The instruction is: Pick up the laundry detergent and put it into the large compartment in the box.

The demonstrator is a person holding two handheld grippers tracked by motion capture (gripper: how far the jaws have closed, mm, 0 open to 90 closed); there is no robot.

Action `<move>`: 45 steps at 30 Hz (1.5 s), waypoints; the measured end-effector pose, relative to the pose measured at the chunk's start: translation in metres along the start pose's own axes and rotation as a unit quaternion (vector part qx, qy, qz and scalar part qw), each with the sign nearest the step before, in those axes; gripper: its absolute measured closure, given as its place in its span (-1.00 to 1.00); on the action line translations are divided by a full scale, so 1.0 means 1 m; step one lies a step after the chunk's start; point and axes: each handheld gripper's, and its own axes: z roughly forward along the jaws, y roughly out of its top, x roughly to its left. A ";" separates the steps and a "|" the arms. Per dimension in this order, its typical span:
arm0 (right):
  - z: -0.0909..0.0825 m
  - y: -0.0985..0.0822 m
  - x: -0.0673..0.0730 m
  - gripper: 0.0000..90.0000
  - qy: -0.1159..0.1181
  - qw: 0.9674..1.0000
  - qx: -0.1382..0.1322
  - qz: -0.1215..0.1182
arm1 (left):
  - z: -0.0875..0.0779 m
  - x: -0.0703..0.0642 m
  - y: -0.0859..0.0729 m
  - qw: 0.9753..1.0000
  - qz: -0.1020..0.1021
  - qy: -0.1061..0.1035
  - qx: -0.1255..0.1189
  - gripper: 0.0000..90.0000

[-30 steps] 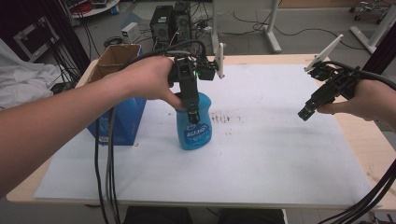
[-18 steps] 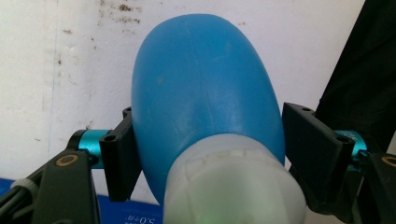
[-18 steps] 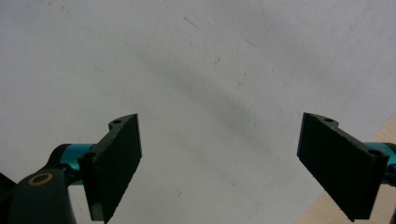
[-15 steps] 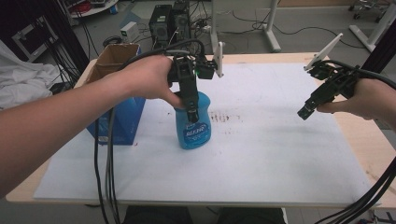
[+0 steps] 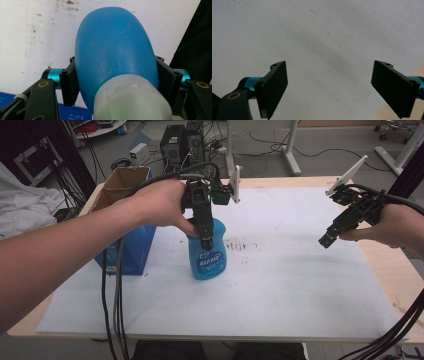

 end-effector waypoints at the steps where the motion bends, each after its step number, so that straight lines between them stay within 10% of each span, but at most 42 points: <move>1: 0.000 0.000 0.000 -0.71 0.000 1.000 0.001 0.001 | 0.000 0.000 0.000 1.000 -0.001 0.000 -0.001 -0.27; 31: -0.001 0.000 -0.003 -0.71 0.003 1.000 0.001 0.004 | -0.004 0.000 -0.003 1.000 -0.013 0.000 0.003 -0.19; 45: -0.001 0.004 -0.006 -0.71 0.004 1.000 0.007 0.002 | -0.048 0.006 -0.018 1.000 -0.025 0.002 -0.016 -0.19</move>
